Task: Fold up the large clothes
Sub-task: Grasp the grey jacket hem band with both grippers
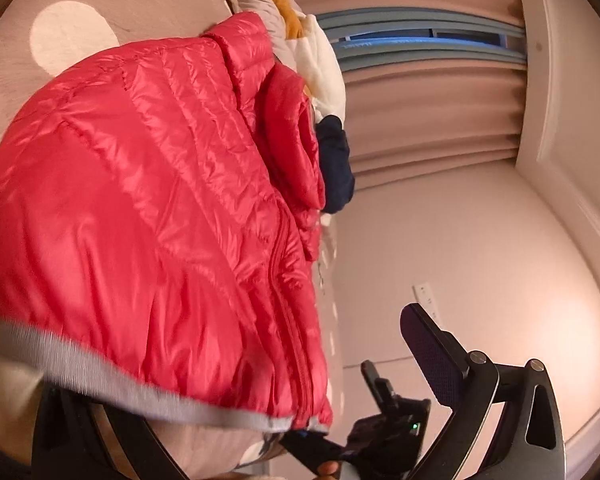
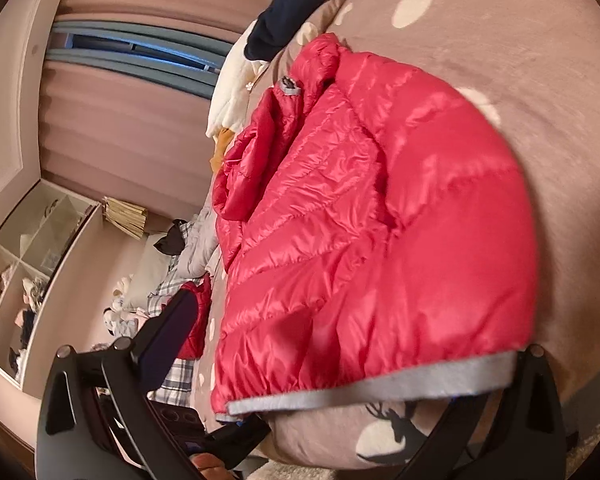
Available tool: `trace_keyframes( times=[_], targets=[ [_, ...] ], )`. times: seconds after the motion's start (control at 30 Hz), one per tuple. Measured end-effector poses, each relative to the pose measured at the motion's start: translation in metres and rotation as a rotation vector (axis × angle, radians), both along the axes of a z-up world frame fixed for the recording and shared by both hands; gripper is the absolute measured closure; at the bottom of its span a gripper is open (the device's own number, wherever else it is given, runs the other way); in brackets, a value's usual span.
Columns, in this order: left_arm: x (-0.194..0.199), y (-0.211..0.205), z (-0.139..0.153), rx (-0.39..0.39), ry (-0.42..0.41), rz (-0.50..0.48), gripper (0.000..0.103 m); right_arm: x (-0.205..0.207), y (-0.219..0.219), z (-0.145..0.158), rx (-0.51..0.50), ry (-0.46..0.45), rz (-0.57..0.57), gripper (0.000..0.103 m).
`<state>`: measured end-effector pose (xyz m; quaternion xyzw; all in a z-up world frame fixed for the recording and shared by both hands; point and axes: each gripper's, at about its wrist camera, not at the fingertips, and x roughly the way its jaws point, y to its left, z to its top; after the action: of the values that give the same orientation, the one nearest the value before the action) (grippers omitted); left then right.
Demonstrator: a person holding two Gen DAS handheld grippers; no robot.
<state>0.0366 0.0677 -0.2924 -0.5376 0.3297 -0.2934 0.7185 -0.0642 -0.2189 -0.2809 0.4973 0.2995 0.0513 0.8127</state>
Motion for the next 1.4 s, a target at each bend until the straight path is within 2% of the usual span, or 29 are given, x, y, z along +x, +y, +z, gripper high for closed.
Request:
trace_keyframes(
  times=[0.13, 0.23, 0.3, 0.37, 0.4, 0.47, 0.5, 0.53, 0.63, 0.9, 1.03, 1.4],
  targets=[
    [0.007, -0.001, -0.002, 0.014, -0.018, -0.001, 0.001, 0.01, 0.009, 0.004, -0.082, -0.01, 0.02, 0.004],
    [0.004, 0.001, -0.004, 0.021, -0.02, 0.039, 0.003, 0.016, 0.015, 0.002, -0.162, 0.018, 0.025, 0.012],
    [0.003, 0.0, -0.005, 0.051, -0.006, 0.058, 0.01, 0.019, 0.018, 0.0, -0.239, 0.065, 0.023, 0.026],
    [0.0, -0.003, -0.008, 0.138, 0.027, 0.092, 0.032, 0.02, 0.02, -0.001, -0.291, 0.07, 0.023, 0.031],
    [-0.001, -0.004, -0.011, 0.18, 0.041, 0.106, 0.04, 0.02, 0.02, -0.001, -0.297, 0.065, 0.022, 0.031],
    [-0.001, -0.008, -0.016, 0.289, 0.078, 0.136, 0.073, 0.02, 0.019, -0.003, -0.309, 0.064, 0.018, 0.033],
    [0.0, -0.008, -0.02, 0.317, 0.095, 0.149, 0.078, 0.02, 0.02, -0.004, -0.322, 0.068, 0.018, 0.036],
    [0.0, -0.006, -0.024, 0.307, 0.099, 0.156, 0.08, 0.021, 0.02, -0.004, -0.345, 0.073, 0.019, 0.038],
    [0.0, 0.0, -0.029, 0.253, 0.103, 0.148, 0.081, 0.019, 0.021, -0.007, -0.38, 0.073, 0.005, 0.046],
    [-0.003, -0.002, -0.027, 0.287, 0.078, 0.141, 0.082, 0.019, 0.019, -0.011, -0.41, 0.094, -0.029, 0.065],
    [-0.001, -0.003, -0.028, 0.278, 0.077, 0.134, 0.082, 0.017, 0.02, -0.012, -0.422, 0.09, -0.032, 0.069],
    [0.003, -0.011, -0.025, 0.343, 0.063, 0.155, 0.086, 0.014, 0.02, -0.013, -0.421, 0.083, -0.027, 0.073]
  ],
)
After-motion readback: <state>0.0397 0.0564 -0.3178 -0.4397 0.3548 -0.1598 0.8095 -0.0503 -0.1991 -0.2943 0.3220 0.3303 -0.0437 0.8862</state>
